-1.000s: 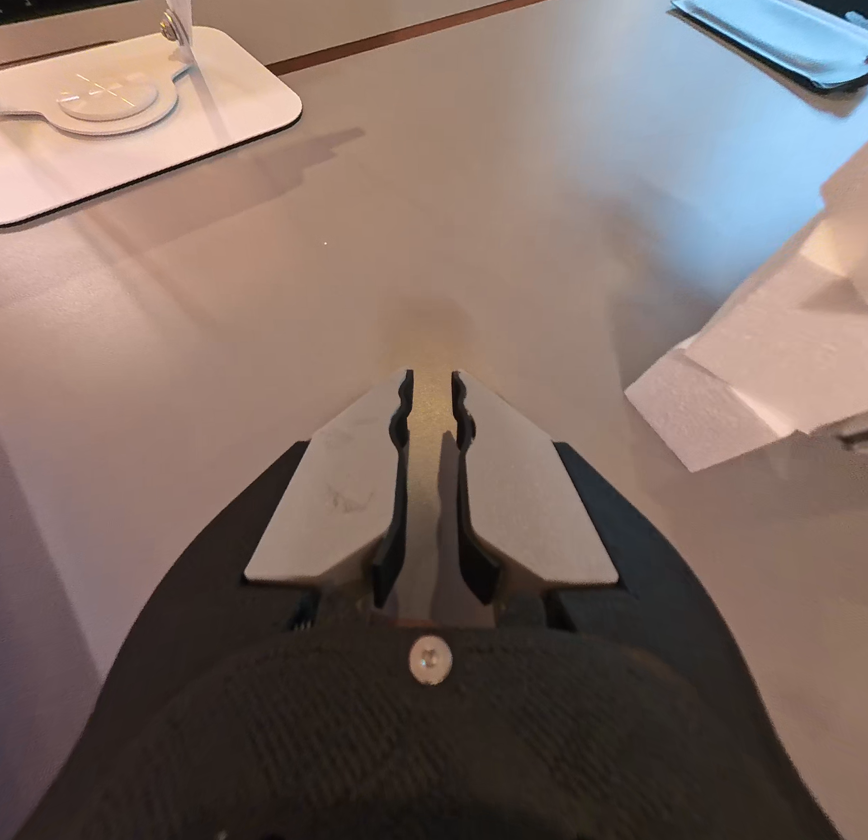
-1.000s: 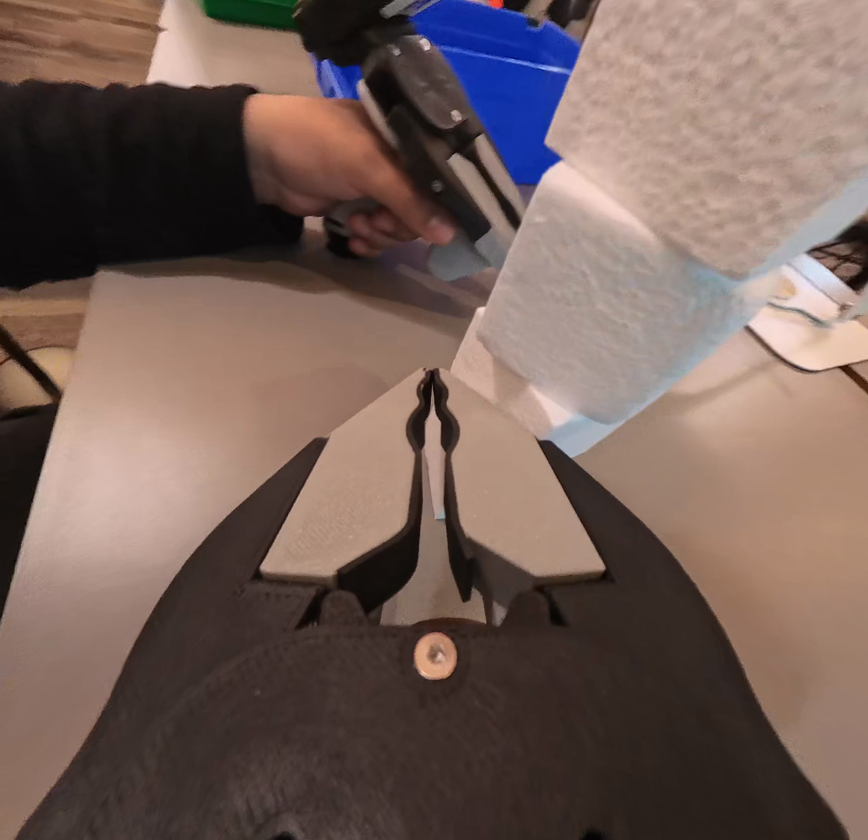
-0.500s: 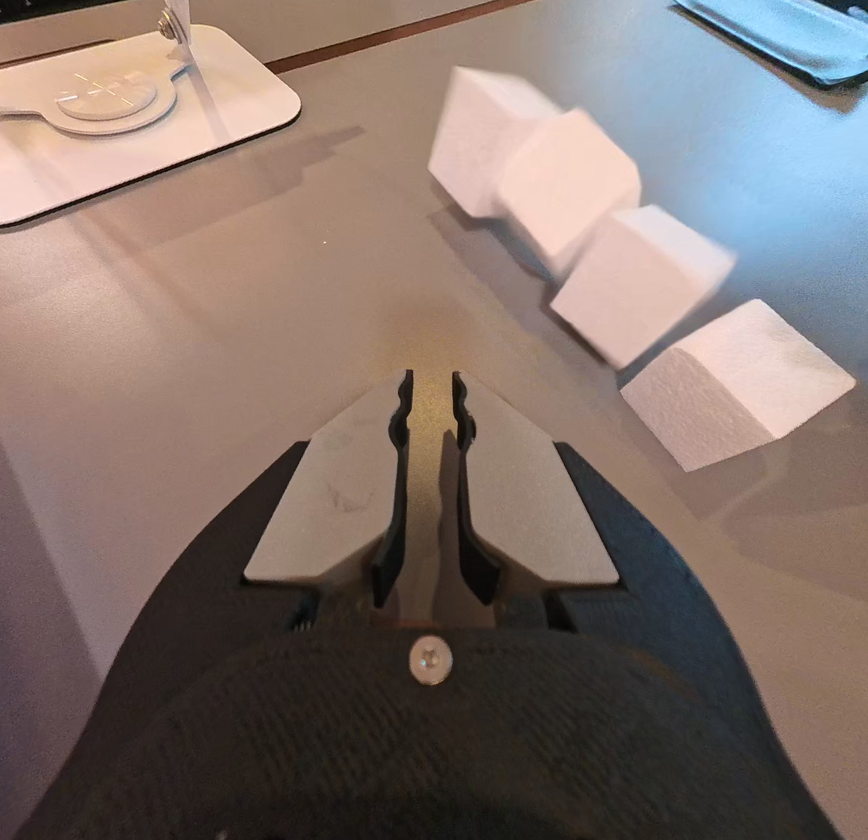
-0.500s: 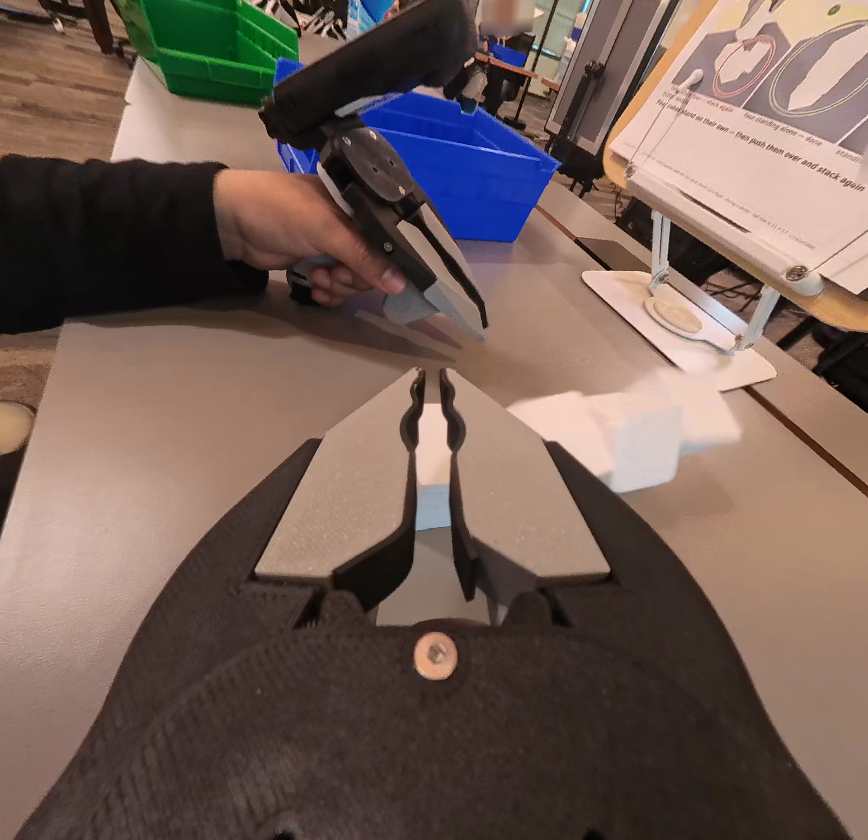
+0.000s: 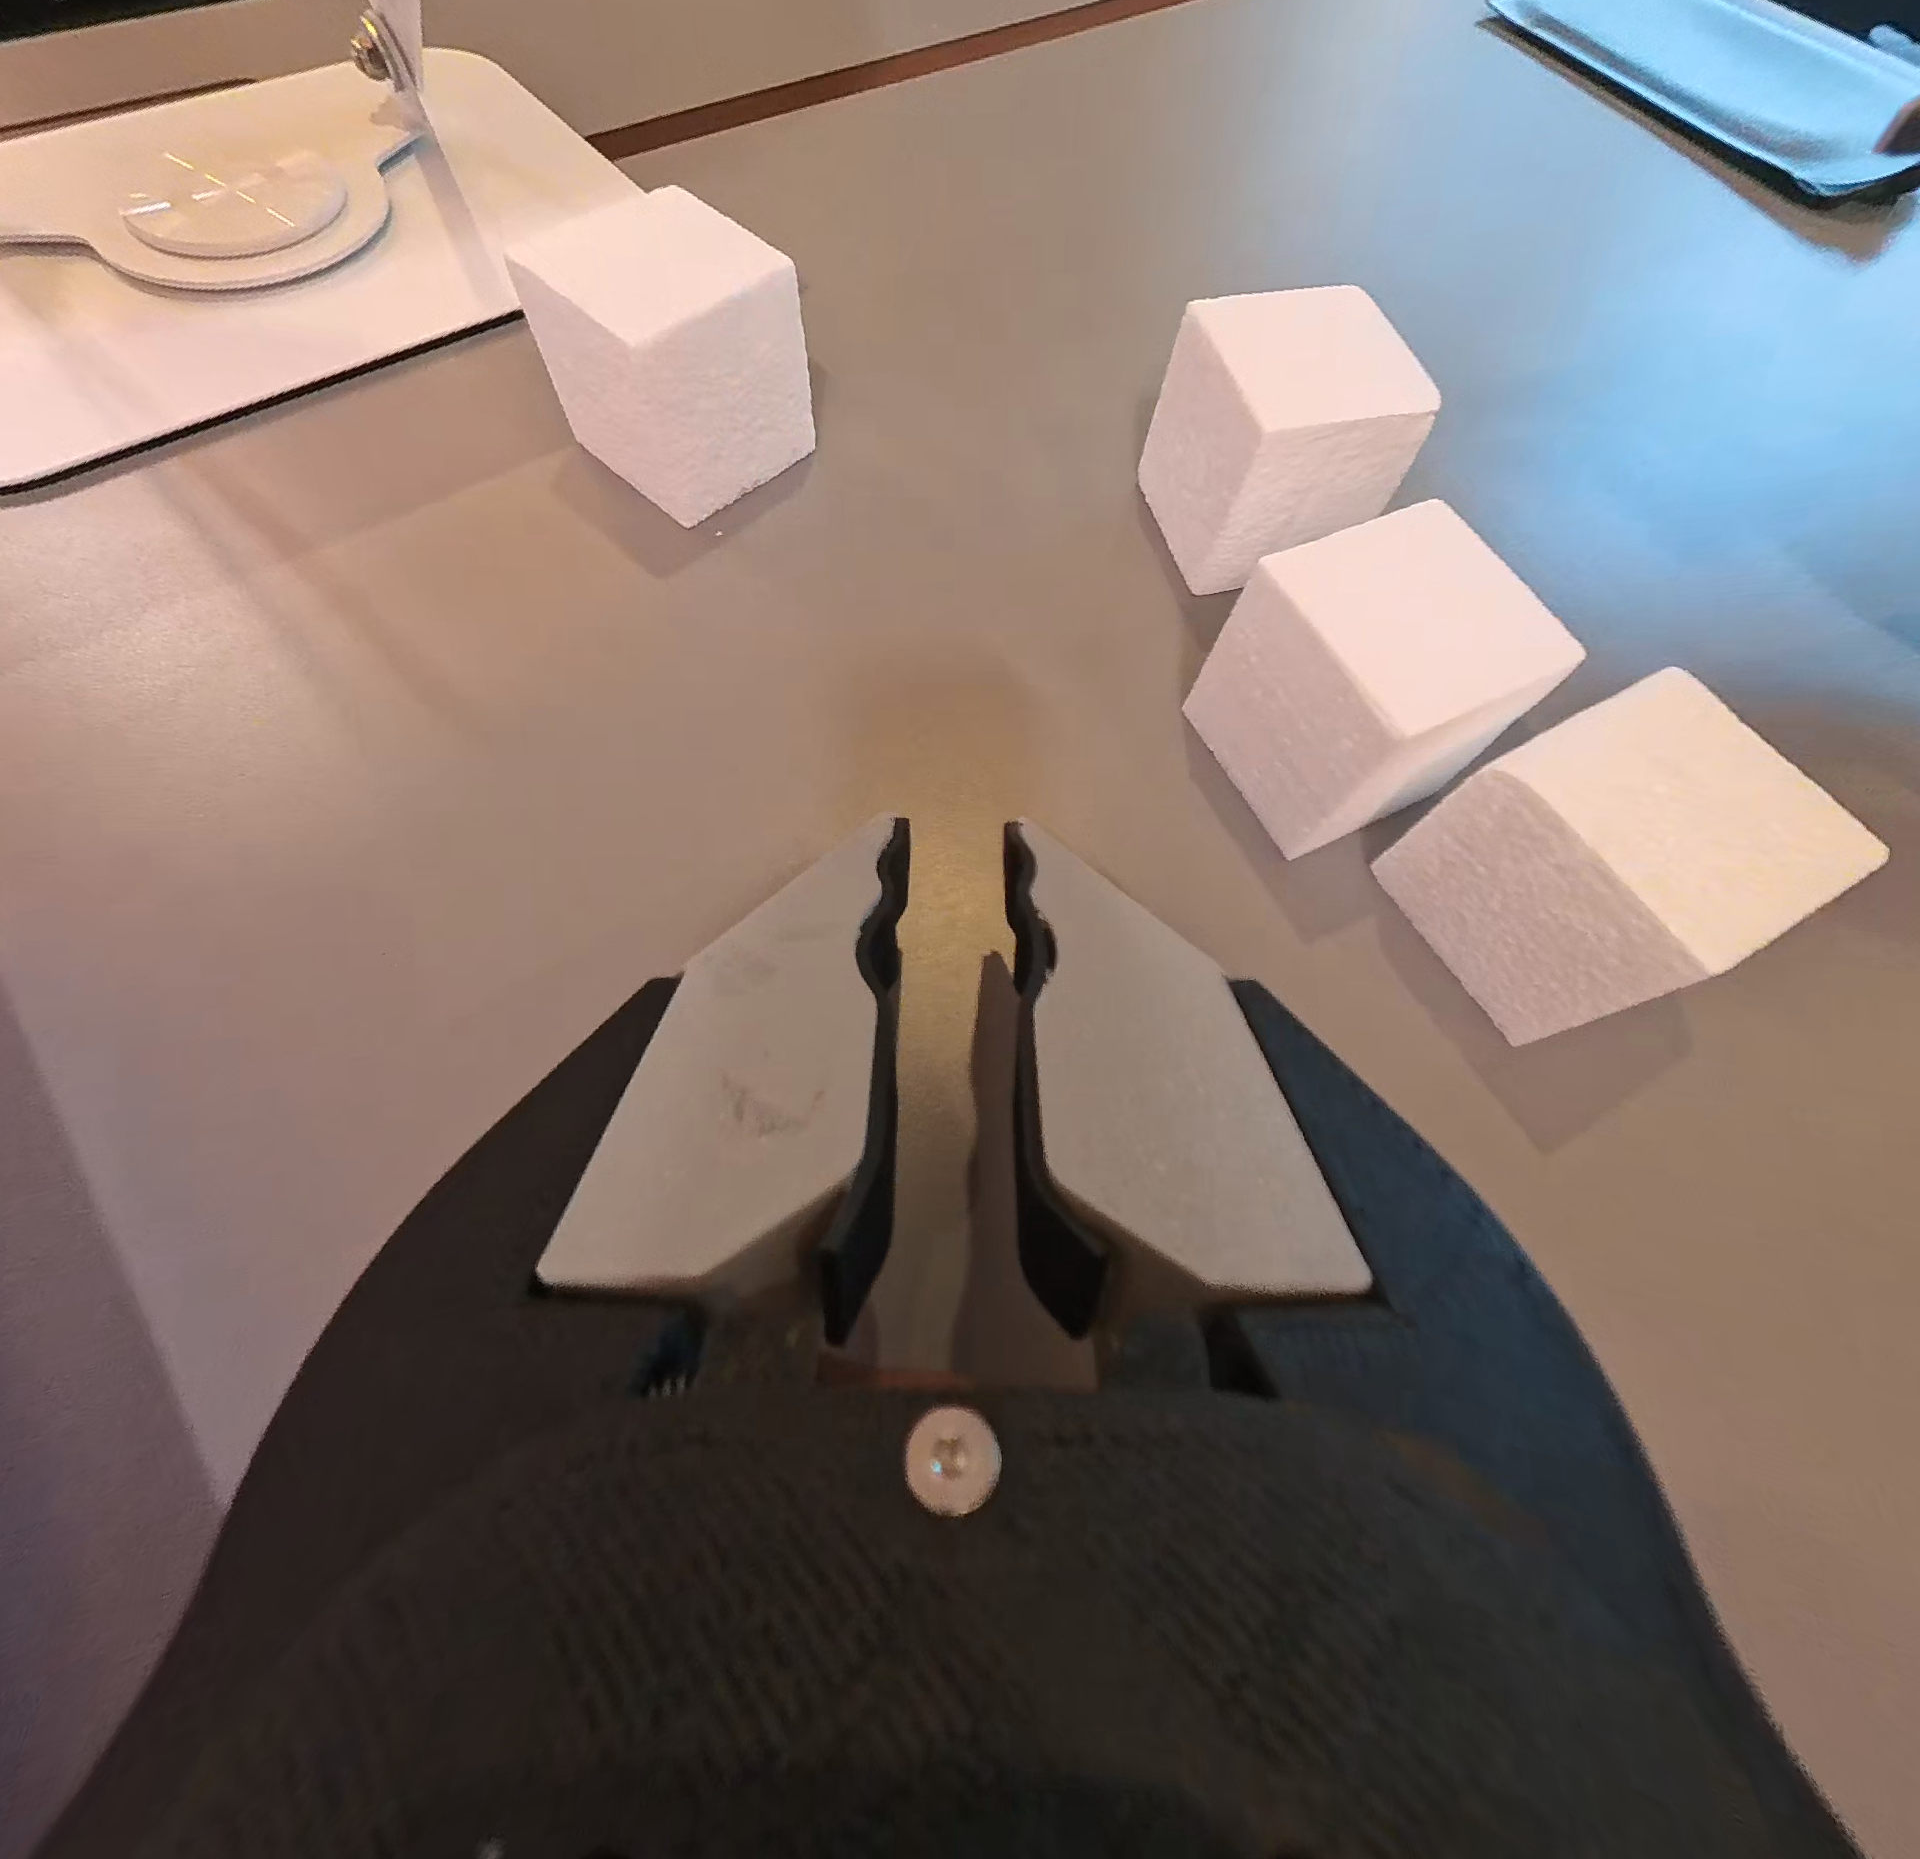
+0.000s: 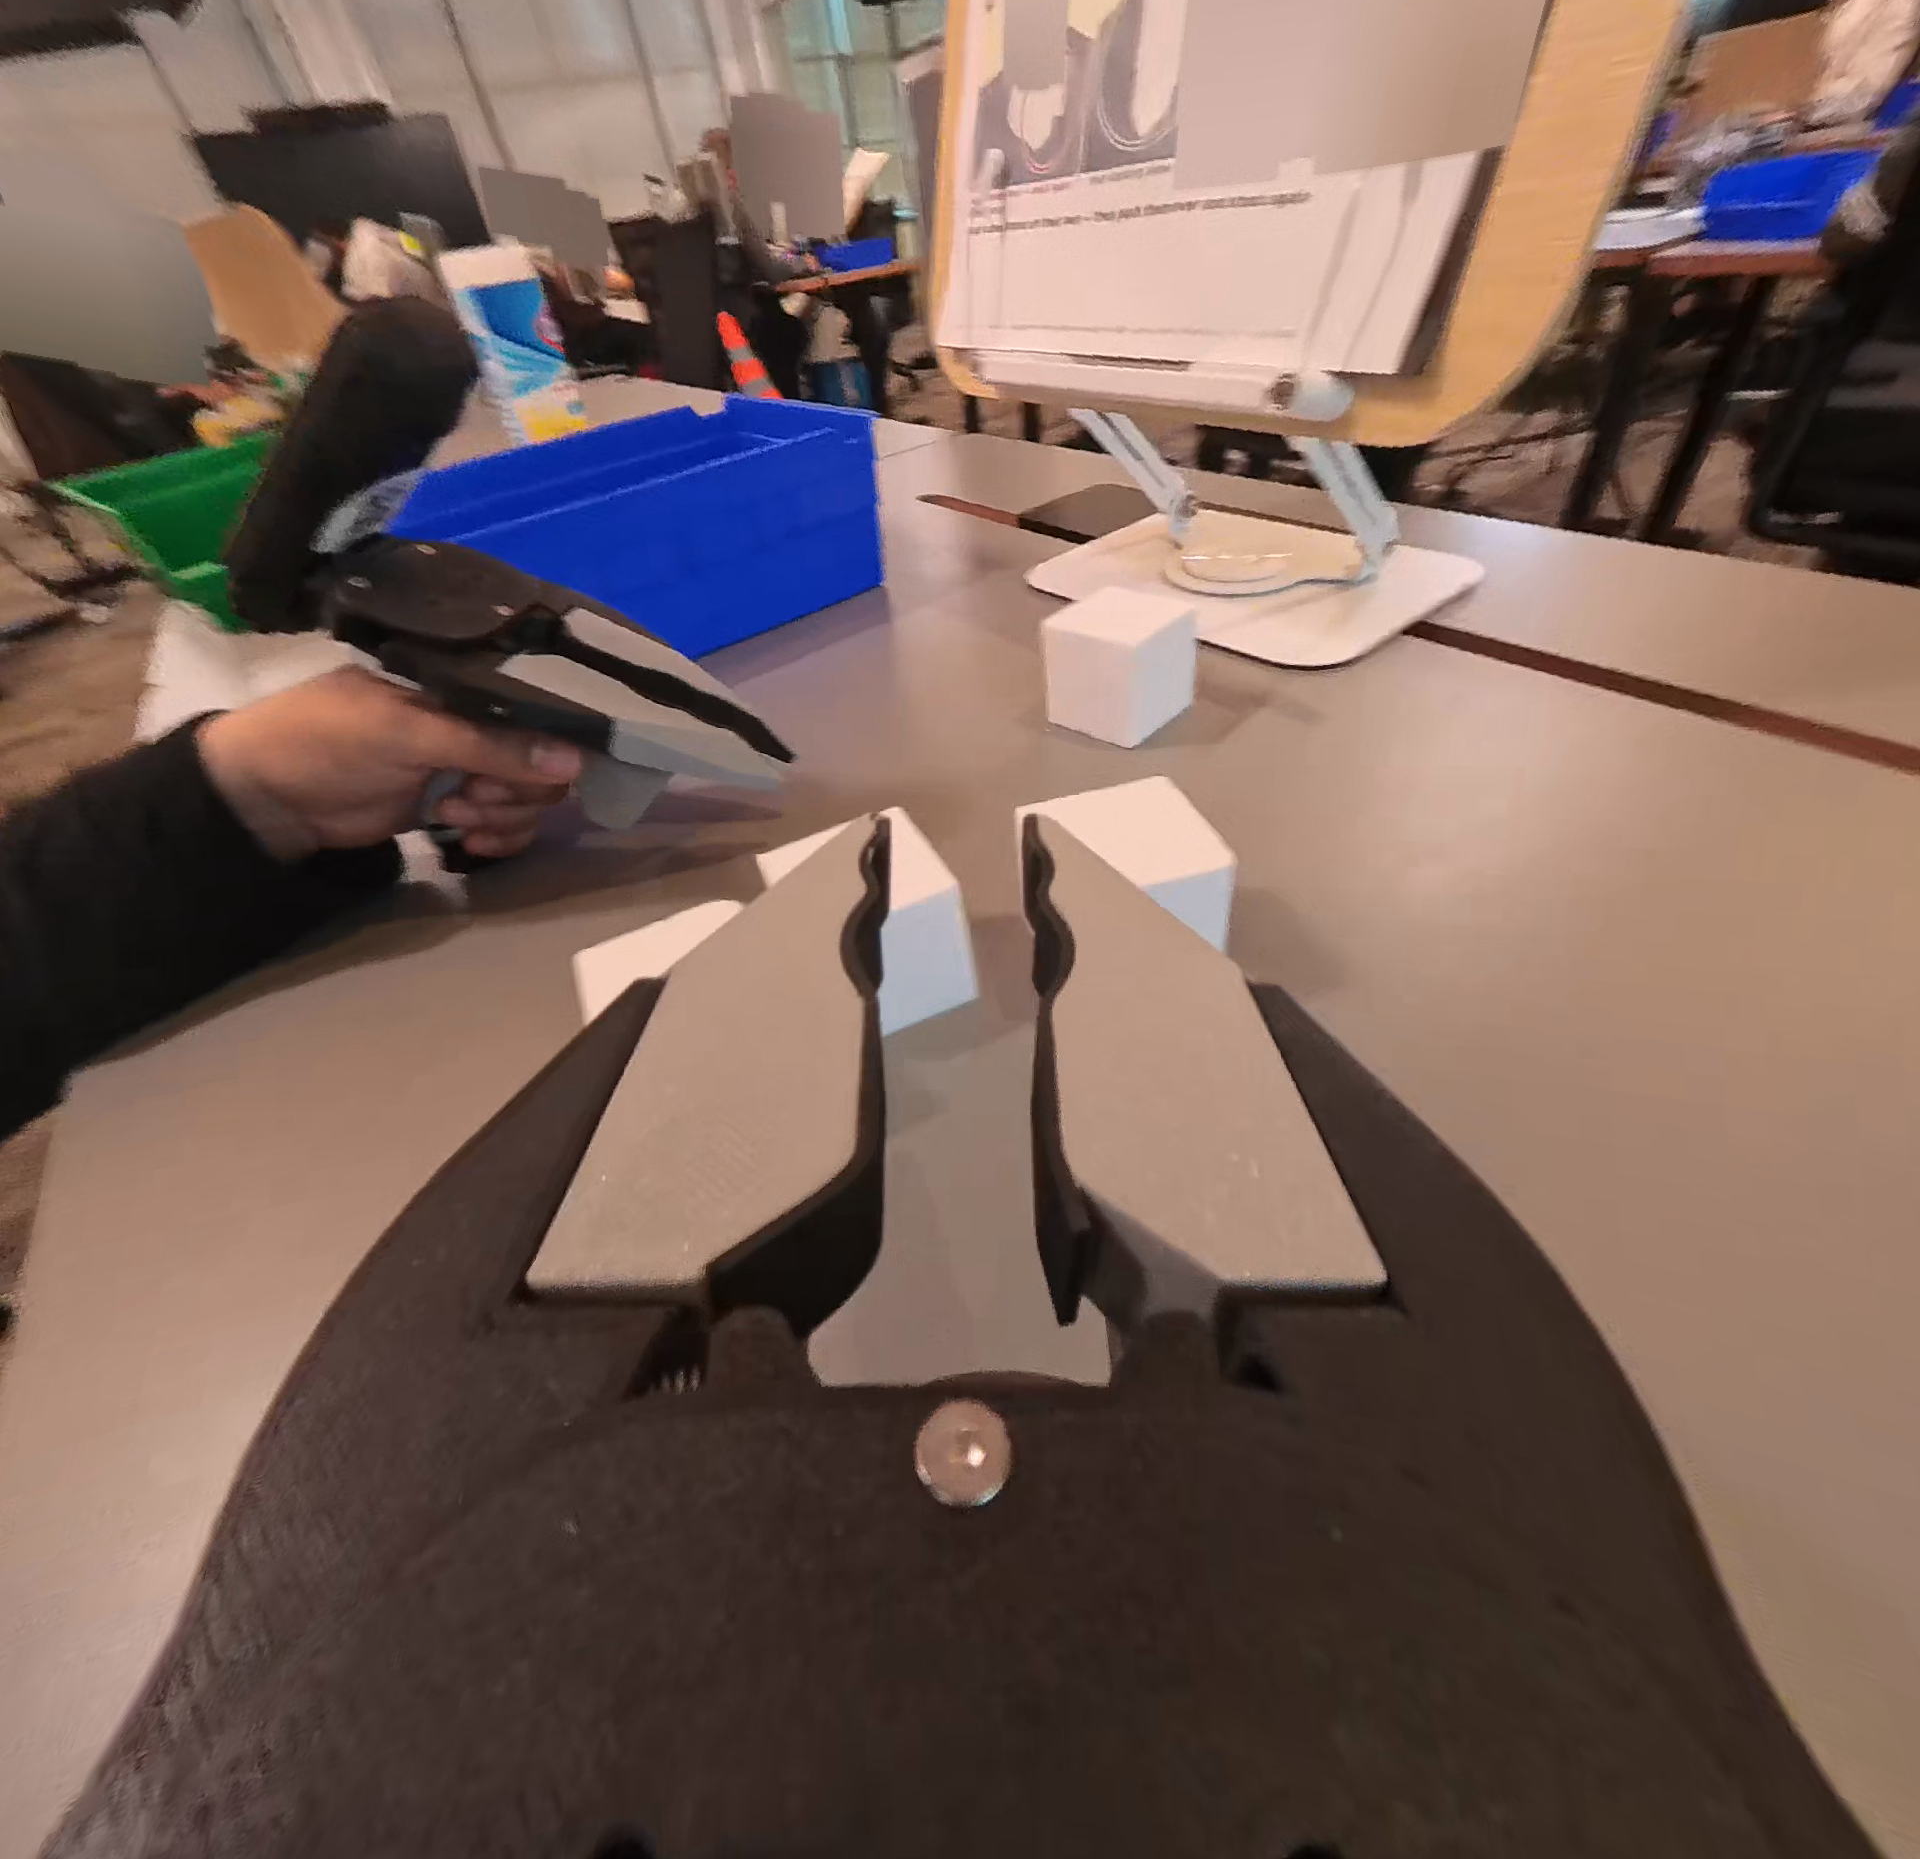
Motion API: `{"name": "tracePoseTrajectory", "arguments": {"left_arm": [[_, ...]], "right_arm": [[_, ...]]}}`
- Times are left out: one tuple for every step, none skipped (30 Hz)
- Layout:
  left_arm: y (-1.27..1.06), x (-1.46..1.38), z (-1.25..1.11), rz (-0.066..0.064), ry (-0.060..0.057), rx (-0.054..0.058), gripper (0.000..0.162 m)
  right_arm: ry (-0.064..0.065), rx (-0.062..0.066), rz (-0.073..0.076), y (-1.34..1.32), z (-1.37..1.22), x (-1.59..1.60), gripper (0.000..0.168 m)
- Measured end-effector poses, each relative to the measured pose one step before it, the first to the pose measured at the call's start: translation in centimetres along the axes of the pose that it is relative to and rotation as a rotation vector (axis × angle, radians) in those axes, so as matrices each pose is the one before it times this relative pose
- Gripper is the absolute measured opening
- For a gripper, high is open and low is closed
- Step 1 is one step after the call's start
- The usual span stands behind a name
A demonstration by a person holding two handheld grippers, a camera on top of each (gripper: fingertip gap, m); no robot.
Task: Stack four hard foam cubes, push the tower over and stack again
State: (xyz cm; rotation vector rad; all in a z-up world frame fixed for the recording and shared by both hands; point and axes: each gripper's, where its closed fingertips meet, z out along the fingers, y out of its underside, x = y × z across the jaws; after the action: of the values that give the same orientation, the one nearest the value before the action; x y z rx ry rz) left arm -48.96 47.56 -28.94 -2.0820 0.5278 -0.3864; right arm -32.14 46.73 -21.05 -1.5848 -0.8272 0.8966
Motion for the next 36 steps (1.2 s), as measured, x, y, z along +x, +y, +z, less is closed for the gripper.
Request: {"name": "tracePoseTrajectory", "arguments": {"left_arm": [[0.033,0.194,-0.016,0.002,0.0116,-0.0008,0.016],[0.018,0.193,-0.017,0.0001,0.0116,-0.0005,0.016],[0.005,0.035,-0.006,-0.0013,0.0024,-0.0002,0.016],[0.01,-0.042,0.006,-0.0017,-0.0018,-0.0005,0.016],[0.009,-0.023,0.015,-0.0014,-0.0005,-0.0009,0.016],[0.016,-0.017,0.007,-0.0014,-0.0005,-0.001,0.016],[0.012,-0.016,0.016,-0.0009,-0.0014,-0.0011,0.016],[0.019,-0.014,0.017,0.0003,-0.0012,-0.0017,0.016],[0.036,0.001,0.03,0.0007,-0.0008,-0.003,0.016],[0.049,0.002,0.041,0.0009,-0.0008,-0.0039,0.016],[0.036,0.018,0.041,0.0018,0.0001,-0.0038,0.016],[0.045,0.002,0.034,0.0009,-0.0006,-0.0031,0.016],[0.018,-0.023,0.011,-0.0017,-0.0007,-0.0016,0.016],[-0.007,-0.046,-0.012,-0.0048,0.0003,0.0007,0.016],[-0.024,-0.071,-0.026,-0.0074,0.0008,0.0029,0.016],[-0.048,-0.068,-0.041,-0.0085,0.0016,0.0036,0.016],[-0.039,-0.071,-0.037,-0.0079,0.0018,0.0035,0.016],[-0.032,-0.035,-0.023,-0.0055,0.0015,0.0024,0.016],[-0.004,-0.011,-0.009,-0.0022,0.0009,0.0005,0.016],[0.022,0.032,0.014,0.0016,0.0007,-0.0015,0.016],[0.028,0.058,0.016,0.0057,0.0002,-0.0027,0.016],[0.036,0.065,0.036,0.0083,-0.0014,-0.003,0.016],[0.039,0.064,0.037,0.0084,-0.002,-0.0035,0.016],[0.044,0.061,0.04,0.0069,-0.0013,-0.0034,0.016],[0.035,0.068,0.015,0.0056,0.0006,-0.0024,0.016],[0.012,0.048,0.007,0.0038,0.001,-0.0011,0.016],[0.002,0.02,0.001,0.0016,-0.0004,0.0001,0.016],[-0.008,0.007,-0.01,0.0004,0.0003,0.0003,0.016],[-0.001,0.016,0.001,0.0003,0.0012,0.0001,0.016],[-0.002,0.003,0.005,-0.0002,0.0005,-0.0002,0.016],[0.014,0.036,0.006,0.0009,0.0025,-0.0005,0.016],[0.001,0.172,-0.003,0.0053,0.0092,-0.0004,0.018],[0.003,0.277,0.027,0.0102,0.0127,-0.0004,0.019],[-0.013,0.333,0.048,0.0134,0.0127,-0.0008,0.021],[-0.047,0.461,0.078,0.0168,0.018,0.0001,0.024],[-0.112,0.657,0.129,0.018,0.0267,0.0027,0.028]], "right_arm": [[-0.064,0.0065,0.012,-0.09,0.07,-1.087,0.023],[-0.0947,-0.0049,-0.0041,0.028,0.22,-1.799,0.024],[-0.1271,-0.0262,-0.0221,0.305,0.412,-2.585,0.028],[-0.1146,-0.0495,-0.0423,0.69,0.652,-2.611,0.028],[-0.0592,-0.0551,-0.0575,0.929,0.94,-1.871,0.028],[-0.0279,-0.0606,-0.0607,1.051,1.144,-1.388,0.028],[-0.0171,-0.0699,-0.0529,1.076,1.253,-1.163,0.028],[0.0045,-0.0552,-0.0365,0.724,1.31,-0.757,0.029],[0.0317,-0.0257,-0.0197,0.175,1.258,-0.269,0.035],[0.0412,-0.0119,-0.0107,-0.198,1.151,-0.098,0.042],[0.0215,-0.0076,-0.0121,-0.387,1.031,-0.382,0.04],[0.0056,0.0004,-0.011,-0.547,0.937,-0.577,0.036],[0.0129,0.0023,-0.0063,-0.532,0.88,-0.397,0.033],[0.0273,-0.0057,-0.0017,-0.305,0.814,-0.07,0.031],[0.0331,-0.0228,-0.005,0.071,0.721,0.125,0.03],[0.0502,-0.0345,-0.0082,0.372,0.542,0.515,0.029],[0.0714,-0.0348,-0.0065,0.509,0.318,0.947,0.029],[0.0621,-0.039,-0.0099,0.759,0.114,0.944,0.029],[0.0472,-0.0439,-0.0053,0.983,-0.048,0.862,0.029],[0.0441,-0.0384,0.0086,0.993,-0.229,0.938,0.029],[0.045,-0.0225,0.0212,0.786,-0.429,1.055,0.03],[0.0369,-0.0056,0.0293,0.62,-0.554,1.073,0.029],[0.0303,-0.0067,0.0322,0.687,-0.584,1.115,0.03],[0.0243,-0.0104,0.0289,0.783,-0.55,1.152,0.03],[0.0217,-0.0161,0.0237,0.897,-0.482,1.238,0.03],[0.0319,-0.0205,0.0202,0.974,-0.418,1.492,0.029],[0.0369,-0.0198,0.0132,0.958,-0.306,1.669,0.029],[0.0316,-0.0159,0.0121,0.874,-0.224,1.661,0.029],[0.0225,-0.0124,0.0189,0.764,-0.154,1.551,0.029],[0.021,-0.01,0.0216,0.691,-0.118,1.553,0.03],[0.0244,-0.0094,0.0212,0.626,-0.036,1.582,0.03],[0.0096,-0.0075,0.0224,0.511,0.045,1.307,0.032],[-0.0198,0.0014,0.0274,0.241,0.052,0.761,0.035],[-0.0424,0.0146,0.0255,-0.047,-0.004,0.269,0.04],[-0.0332,0.0172,0.0251,-0.132,-0.05,0.262,0.041],[-0.0136,0.0145,0.0267,-0.138,-0.032,0.423,0.041]]}}
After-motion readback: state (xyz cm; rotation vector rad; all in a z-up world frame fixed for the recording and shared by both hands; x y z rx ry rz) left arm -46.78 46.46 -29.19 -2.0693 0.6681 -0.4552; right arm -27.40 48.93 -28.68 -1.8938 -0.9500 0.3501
